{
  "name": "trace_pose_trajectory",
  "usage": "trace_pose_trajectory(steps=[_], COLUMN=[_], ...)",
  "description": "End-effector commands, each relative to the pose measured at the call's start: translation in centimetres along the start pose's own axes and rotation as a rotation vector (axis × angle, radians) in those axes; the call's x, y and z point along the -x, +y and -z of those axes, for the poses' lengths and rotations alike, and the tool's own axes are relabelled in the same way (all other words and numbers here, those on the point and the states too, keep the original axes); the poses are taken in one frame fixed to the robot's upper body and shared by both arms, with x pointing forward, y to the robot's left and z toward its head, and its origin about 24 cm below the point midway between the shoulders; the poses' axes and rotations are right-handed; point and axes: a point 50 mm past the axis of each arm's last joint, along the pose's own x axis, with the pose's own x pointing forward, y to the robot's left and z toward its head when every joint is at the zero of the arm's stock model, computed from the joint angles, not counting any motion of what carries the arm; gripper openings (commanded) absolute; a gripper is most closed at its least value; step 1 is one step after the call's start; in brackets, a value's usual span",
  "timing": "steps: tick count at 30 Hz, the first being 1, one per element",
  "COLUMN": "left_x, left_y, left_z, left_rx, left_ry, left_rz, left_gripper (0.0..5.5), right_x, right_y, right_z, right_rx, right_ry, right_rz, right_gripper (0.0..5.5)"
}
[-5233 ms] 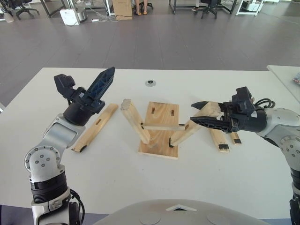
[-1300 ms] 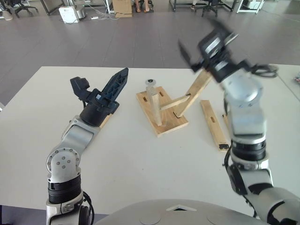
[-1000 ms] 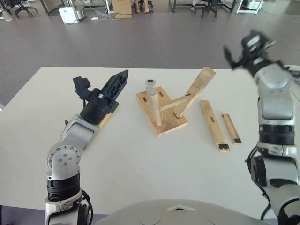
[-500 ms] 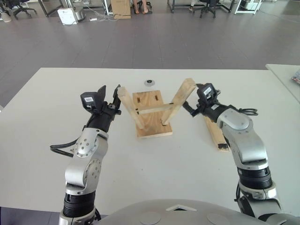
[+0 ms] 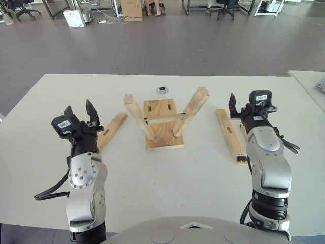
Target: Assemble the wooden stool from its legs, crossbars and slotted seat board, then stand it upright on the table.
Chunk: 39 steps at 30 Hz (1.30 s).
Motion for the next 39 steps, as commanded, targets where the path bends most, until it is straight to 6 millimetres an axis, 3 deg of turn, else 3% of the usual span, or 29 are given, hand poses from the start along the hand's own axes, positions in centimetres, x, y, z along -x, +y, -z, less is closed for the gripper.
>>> trace_pose_trajectory(steps=[1,2,3,10,12,15,17,19,24,27,29,31,32,33,34,36,37,39], left_x=[1.4,2.4,2.7,1.7,0.9,-1.1,-3.3,-5.0,-7.4,-8.2,-8.5,-8.3,-8.1,-7.6,-6.6,-3.2,-1.4,0.4], left_y=[-7.1,-8.7,-9.1,-7.7,-6.3,-2.1,2.0,3.5,0.3,-3.3,-4.5,-5.6,-6.1,-6.4,-6.6,-5.2,-4.4,-3.7], left_z=[-0.3,-0.3,-0.2,0.1,0.5,0.9,-0.1,-1.4,-5.7,-9.9,-12.7,-13.8,-13.4,-11.0,-7.5,-0.2,2.3,4.1], left_rx=[0.086,0.085,0.085,0.065,0.040,-0.065,-0.153,-0.185,-0.152,-0.008,0.067,0.126,0.149,0.165,0.135,0.108,0.099,0.152], left_ry=[0.060,0.072,0.085,0.105,0.110,0.089,0.037,-0.026,-0.224,-0.345,-0.416,-0.408,-0.369,-0.232,-0.026,0.424,0.592,0.712], left_rz=[0.561,0.713,0.753,0.664,0.620,0.579,0.494,0.449,0.500,0.601,0.619,0.665,0.691,0.723,0.778,0.834,0.849,0.812], left_gripper=[2.75,2.75,2.75,2.75,2.75,2.75,2.75,2.75,2.75,2.75,2.75,2.75,2.75,2.75,2.75,2.75,2.75,2.75], right_x=[2.7,3.3,3.5,2.7,1.6,0.2,-0.7,-1.4,-2.8,-3.1,-3.0,-2.8,-2.8,-2.8,-2.4,-0.9,-0.3,-0.2], right_y=[6.9,7.9,8.3,7.0,5.5,3.5,1.7,0.5,0.0,0.4,0.5,1.2,1.9,3.3,4.5,6.5,6.8,6.4], right_z=[-3.6,-3.8,-3.7,-1.4,-1.1,-1.7,-2.0,-2.7,-6.7,-11.6,-14.6,-15.2,-14.3,-11.3,-7.8,-2.3,-0.5,0.6], right_rx=[-0.103,-0.107,-0.097,-0.038,-0.025,0.019,0.063,0.082,0.049,-0.113,-0.249,-0.332,-0.344,-0.369,-0.471,-0.494,-0.484,-0.464], right_ry=[-0.172,-0.176,-0.170,-0.072,-0.056,-0.083,-0.099,-0.127,-0.268,-0.418,-0.520,-0.519,-0.470,-0.336,-0.174,0.089,0.180,0.230], right_rz=[-0.530,-0.607,-0.636,-0.568,-0.501,-0.452,-0.405,-0.371,-0.344,-0.365,-0.383,-0.426,-0.447,-0.477,-0.481,-0.488,-0.474,-0.428], right_gripper=[4.31,4.31,4.31,4.31,4.31,4.31,4.31,4.31,4.31,4.31,4.31,4.31,4.31,4.31,4.31,4.31,4.31,4.31])
